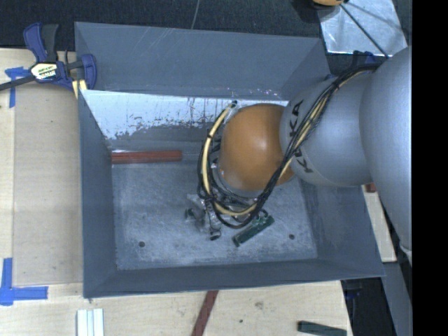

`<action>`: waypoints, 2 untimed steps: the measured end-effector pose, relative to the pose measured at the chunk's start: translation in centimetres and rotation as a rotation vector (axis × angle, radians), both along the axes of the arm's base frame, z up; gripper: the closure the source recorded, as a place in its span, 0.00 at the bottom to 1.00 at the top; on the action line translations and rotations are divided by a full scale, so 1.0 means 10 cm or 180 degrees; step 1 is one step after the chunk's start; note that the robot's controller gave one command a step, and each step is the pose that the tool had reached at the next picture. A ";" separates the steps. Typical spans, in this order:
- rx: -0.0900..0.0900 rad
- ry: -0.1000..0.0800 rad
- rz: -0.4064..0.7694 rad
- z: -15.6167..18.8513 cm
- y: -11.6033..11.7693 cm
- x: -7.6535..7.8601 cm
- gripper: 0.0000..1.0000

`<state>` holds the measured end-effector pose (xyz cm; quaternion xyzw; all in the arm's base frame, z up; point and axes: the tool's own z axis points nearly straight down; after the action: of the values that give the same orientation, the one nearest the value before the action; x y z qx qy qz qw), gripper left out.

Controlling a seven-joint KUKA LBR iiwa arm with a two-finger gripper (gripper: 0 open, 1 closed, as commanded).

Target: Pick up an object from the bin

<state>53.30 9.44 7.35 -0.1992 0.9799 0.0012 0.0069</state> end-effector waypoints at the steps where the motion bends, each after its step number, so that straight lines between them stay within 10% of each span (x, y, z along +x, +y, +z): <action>1: -0.0011 0.0028 -0.0001 -0.03 -0.02 -0.03 0.00; 2: -0.0011 0.0028 -0.0001 -0.03 -0.02 -0.03 0.00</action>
Offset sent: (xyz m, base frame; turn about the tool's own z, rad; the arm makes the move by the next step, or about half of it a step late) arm 0.0000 0.0000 0.0000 0.0000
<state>53.03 9.27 7.06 -0.1991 0.9800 0.0004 0.0022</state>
